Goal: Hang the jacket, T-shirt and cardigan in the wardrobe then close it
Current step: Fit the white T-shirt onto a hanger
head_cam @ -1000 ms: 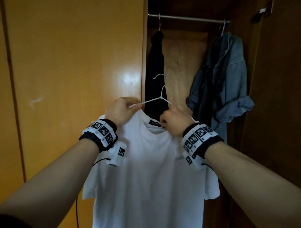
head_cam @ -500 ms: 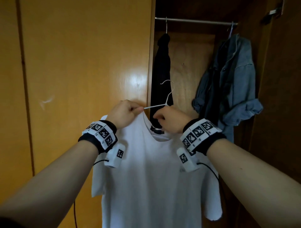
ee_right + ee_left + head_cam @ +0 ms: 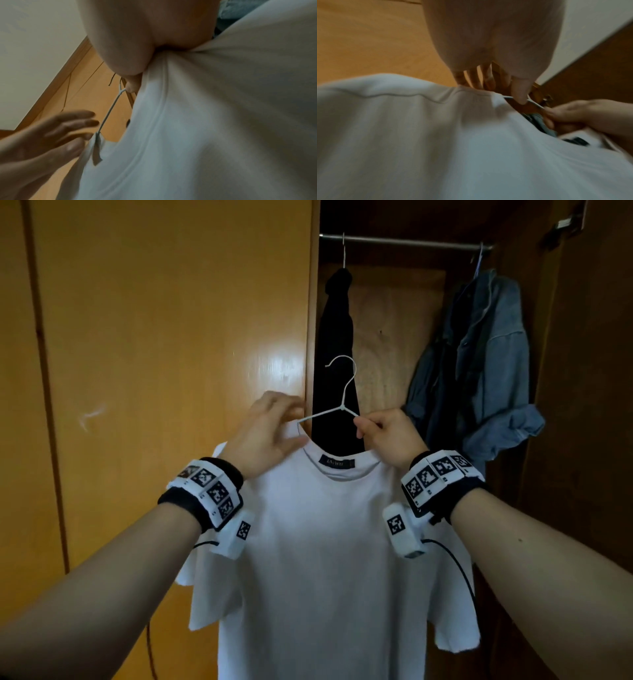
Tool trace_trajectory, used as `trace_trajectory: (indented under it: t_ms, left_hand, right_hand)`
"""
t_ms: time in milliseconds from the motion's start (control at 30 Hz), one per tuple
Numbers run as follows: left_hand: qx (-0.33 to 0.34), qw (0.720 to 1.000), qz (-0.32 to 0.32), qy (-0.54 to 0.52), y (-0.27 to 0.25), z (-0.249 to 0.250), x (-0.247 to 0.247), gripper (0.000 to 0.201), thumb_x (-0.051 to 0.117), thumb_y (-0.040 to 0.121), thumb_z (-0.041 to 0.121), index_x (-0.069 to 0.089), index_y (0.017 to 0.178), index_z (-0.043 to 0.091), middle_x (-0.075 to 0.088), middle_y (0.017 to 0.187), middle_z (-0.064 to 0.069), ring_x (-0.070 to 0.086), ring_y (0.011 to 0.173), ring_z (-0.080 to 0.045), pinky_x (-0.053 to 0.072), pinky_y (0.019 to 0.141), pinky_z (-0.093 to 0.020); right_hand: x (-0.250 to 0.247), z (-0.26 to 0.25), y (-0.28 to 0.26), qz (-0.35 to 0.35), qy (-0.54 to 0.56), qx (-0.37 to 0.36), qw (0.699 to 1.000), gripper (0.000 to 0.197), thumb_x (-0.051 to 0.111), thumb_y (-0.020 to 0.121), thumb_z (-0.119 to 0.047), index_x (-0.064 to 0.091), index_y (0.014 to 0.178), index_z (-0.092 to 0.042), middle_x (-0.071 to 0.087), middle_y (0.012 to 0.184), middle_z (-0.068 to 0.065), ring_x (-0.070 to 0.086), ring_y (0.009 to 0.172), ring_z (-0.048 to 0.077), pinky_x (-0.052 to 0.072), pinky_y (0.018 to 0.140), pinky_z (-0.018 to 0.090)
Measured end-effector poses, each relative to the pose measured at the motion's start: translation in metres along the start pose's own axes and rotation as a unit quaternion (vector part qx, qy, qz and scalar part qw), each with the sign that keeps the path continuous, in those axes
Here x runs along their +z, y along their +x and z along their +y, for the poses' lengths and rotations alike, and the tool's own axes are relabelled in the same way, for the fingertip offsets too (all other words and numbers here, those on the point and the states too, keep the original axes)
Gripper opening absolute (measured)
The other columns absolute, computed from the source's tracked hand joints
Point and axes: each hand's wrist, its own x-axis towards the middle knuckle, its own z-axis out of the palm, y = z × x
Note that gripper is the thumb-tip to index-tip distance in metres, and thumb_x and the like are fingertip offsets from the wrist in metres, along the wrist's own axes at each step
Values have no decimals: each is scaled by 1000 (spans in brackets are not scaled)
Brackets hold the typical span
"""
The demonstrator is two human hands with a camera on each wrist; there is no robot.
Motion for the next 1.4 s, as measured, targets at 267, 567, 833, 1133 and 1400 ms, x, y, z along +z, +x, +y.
trace_trajectory:
  t_ms: [267, 567, 833, 1133, 1400]
  left_hand:
    - [108, 967, -100, 209, -10, 10, 26, 13, 77, 75, 44, 73, 81, 33, 27, 157, -4, 11, 147, -37, 12, 116, -58]
    - [15, 997, -75, -19, 16, 8, 20, 10, 50, 99, 29, 52, 93, 22, 59, 96, 0, 57, 83, -21, 52, 76, -43]
    - [-24, 987, -156, -14, 8, 0, 28, 15, 55, 98, 31, 62, 91, 20, 61, 92, 4, 56, 78, -12, 46, 72, -32]
    - [-70, 997, -29, -27, 9, -15, 18, 13, 62, 94, 27, 65, 85, 18, 59, 87, 14, 52, 73, -5, 37, 63, -23]
    - [-76, 994, -67, -31, 11, -9, 14, 13, 62, 94, 28, 64, 84, 19, 62, 86, 3, 54, 73, -15, 42, 64, -31]
  right_hand:
    - [-1, 14, 2, -13, 13, 1, 1000, 37, 57, 97, -31, 67, 63, -21, 52, 45, -13, 45, 51, 7, 39, 61, 29]
    - [0, 6, -10, -103, -40, 5, 994, 31, 56, 98, -25, 73, 79, -6, 59, 65, -3, 51, 60, 8, 41, 61, 19]
    - [-8, 16, -5, -93, 27, 25, 995, 30, 58, 97, -24, 74, 80, -5, 61, 61, -3, 55, 59, 8, 48, 70, 27]
    - [-38, 27, -4, -81, 59, 40, 994, 11, 71, 87, -9, 75, 86, -20, 74, 85, 5, 66, 75, 11, 54, 74, 25]
    - [-31, 16, -10, -63, -232, -9, 971, 17, 62, 83, -26, 75, 74, -22, 71, 75, -5, 65, 75, 13, 52, 69, 28]
